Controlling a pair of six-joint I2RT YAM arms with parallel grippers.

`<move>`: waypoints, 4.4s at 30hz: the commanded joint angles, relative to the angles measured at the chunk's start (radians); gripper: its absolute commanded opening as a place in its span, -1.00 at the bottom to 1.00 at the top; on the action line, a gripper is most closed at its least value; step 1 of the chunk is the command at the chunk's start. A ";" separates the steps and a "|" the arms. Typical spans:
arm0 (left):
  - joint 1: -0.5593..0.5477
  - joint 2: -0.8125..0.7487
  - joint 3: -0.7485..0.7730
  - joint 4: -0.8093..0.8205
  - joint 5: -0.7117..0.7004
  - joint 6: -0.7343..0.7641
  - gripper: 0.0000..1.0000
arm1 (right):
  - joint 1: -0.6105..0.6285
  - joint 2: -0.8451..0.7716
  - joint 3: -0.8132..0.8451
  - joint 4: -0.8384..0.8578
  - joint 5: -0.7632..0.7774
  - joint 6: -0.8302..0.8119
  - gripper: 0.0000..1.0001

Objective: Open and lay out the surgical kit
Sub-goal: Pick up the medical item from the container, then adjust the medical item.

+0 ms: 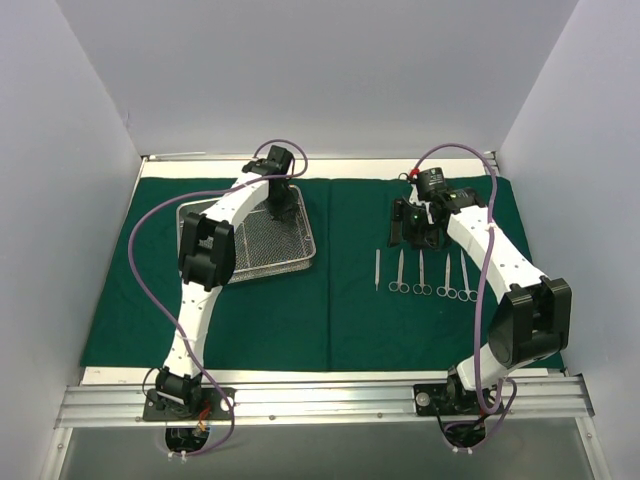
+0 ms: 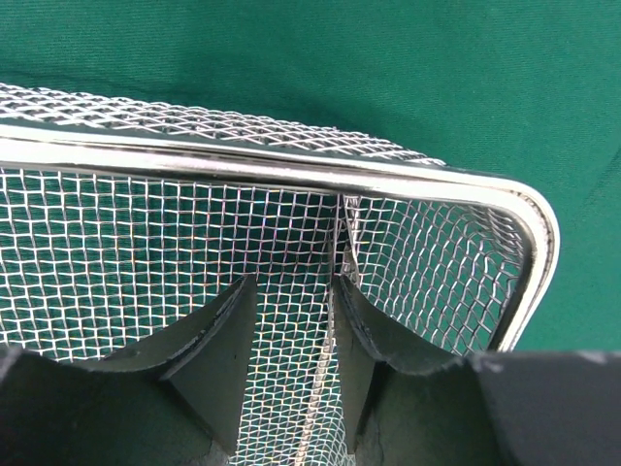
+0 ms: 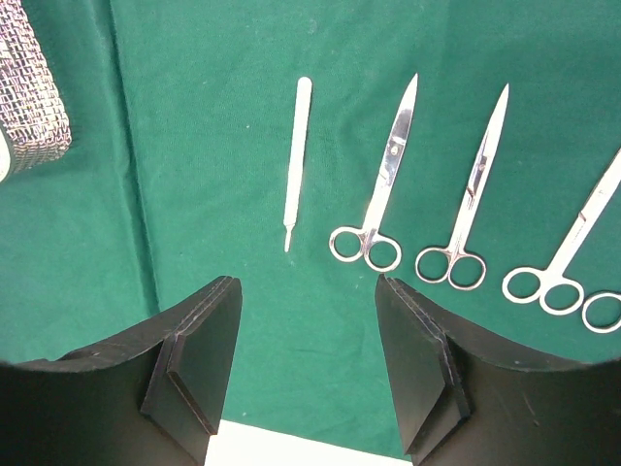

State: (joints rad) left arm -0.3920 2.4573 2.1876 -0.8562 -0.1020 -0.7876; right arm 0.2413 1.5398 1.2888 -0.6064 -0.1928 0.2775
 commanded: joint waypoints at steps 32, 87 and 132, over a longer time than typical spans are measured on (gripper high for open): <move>0.013 0.057 0.000 -0.103 -0.030 0.077 -0.89 | -0.034 -0.069 -0.022 0.007 -0.039 -0.018 0.15; -0.010 0.289 0.268 -0.307 0.021 0.182 -0.24 | -0.042 -0.089 -0.042 0.023 -0.060 0.005 0.15; 0.105 -0.392 -0.168 0.134 0.654 0.378 -0.95 | -0.042 0.097 0.125 0.207 -0.552 0.046 0.16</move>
State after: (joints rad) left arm -0.2852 2.1880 2.0964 -0.9459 0.2474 -0.4538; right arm 0.2012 1.5883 1.3685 -0.5060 -0.4839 0.2920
